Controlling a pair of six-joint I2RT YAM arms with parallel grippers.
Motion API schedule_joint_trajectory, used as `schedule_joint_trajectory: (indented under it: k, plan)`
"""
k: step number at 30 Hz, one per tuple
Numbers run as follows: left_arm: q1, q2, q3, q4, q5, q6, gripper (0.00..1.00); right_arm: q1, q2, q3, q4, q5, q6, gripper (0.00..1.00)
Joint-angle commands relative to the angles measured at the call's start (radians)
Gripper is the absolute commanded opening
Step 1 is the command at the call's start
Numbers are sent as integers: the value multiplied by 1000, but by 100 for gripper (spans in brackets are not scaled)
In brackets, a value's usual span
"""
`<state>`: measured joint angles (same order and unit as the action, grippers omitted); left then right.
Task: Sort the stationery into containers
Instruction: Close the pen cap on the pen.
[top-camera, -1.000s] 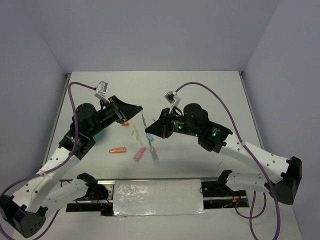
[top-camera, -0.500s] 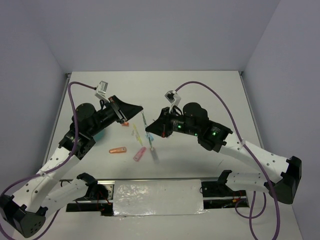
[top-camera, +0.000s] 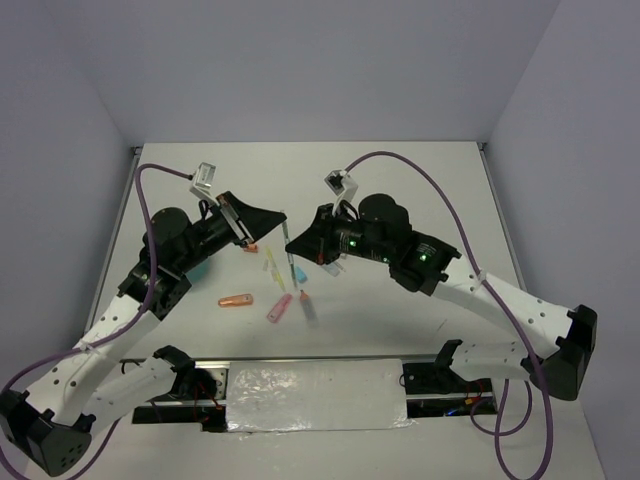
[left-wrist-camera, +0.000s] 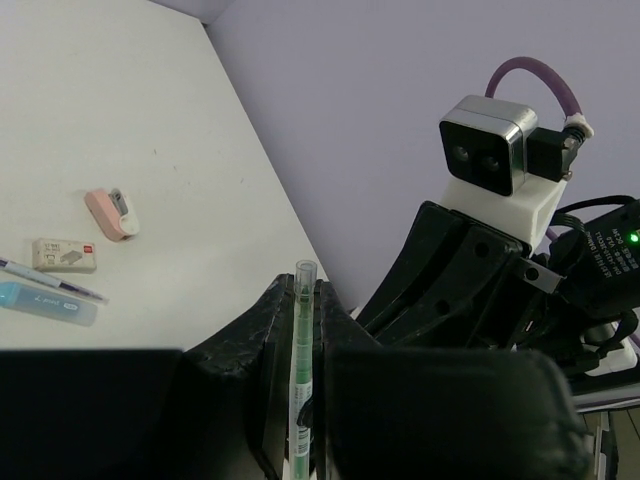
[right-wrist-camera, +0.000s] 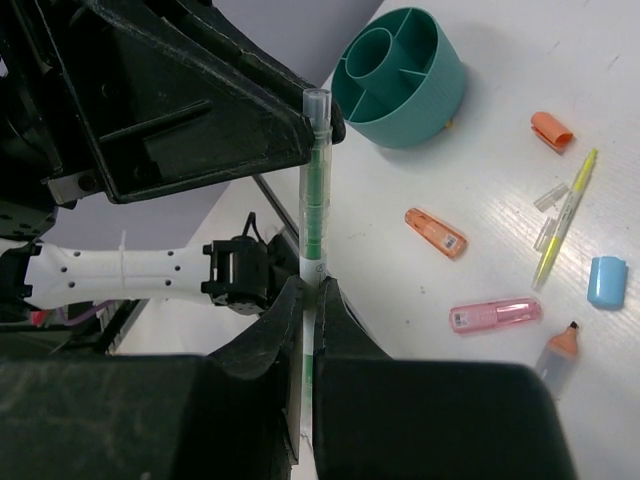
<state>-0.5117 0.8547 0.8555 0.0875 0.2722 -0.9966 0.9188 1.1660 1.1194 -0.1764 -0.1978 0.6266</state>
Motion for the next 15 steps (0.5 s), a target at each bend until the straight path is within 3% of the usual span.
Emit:
schedule_joint_trajectory:
  k: [1, 15]
  plan:
    - [-7, -19, -19, 46, 65, 12, 0, -6, 11, 94, 54, 37, -16, 0]
    - [-11, -48, -45, -29, 154, 70, 0, -98, 67, 240, 129, 8, -77, 0]
